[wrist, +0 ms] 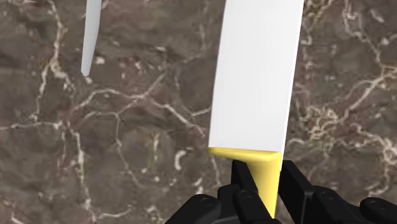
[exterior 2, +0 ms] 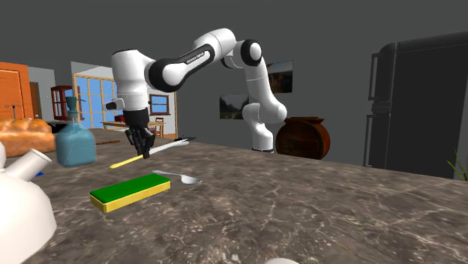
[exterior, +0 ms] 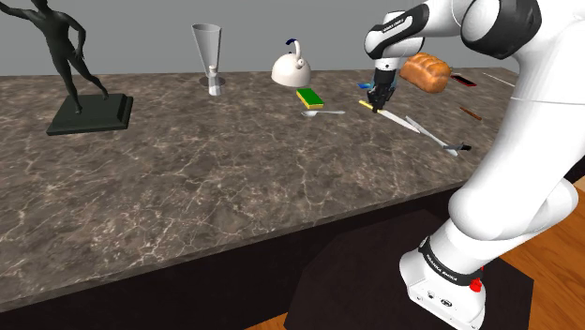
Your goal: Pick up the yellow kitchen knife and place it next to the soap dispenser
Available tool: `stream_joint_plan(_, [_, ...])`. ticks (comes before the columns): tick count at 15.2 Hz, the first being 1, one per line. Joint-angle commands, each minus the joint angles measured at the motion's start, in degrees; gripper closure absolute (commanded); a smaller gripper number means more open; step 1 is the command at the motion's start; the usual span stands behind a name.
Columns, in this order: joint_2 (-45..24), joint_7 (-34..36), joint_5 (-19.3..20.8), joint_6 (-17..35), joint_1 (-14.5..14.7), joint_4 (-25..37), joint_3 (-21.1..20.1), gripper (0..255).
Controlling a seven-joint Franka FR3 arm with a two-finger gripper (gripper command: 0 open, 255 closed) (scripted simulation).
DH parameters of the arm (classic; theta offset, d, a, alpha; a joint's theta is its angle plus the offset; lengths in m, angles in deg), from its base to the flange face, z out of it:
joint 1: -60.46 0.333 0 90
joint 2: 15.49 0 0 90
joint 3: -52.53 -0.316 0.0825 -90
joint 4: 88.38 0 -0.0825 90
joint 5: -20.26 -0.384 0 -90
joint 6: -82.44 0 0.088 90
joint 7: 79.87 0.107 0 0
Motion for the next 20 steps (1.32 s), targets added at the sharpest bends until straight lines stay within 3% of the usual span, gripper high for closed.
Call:
stream_joint_plan(1, [-0.1,0.0,0.0,0.2,0.0,0.0,0.0,255])
stream_joint_plan(6, [-0.1,0.0,0.0,0.2,0.0,0.0,0.0,255])
stream_joint_plan(7, [-0.1,0.0,0.0,0.2,0.0,0.0,0.0,0])
stream_joint_plan(12, [-0.1,0.0,0.0,0.2,0.0,0.0,0.0,0])
stream_joint_plan(16, [1.2,0.1,0.1,-6.7,0.4,5.5,-0.1,0])
stream_joint_plan(20, [1.2,0.1,0.1,-6.7,0.4,5.5,-0.1,0])
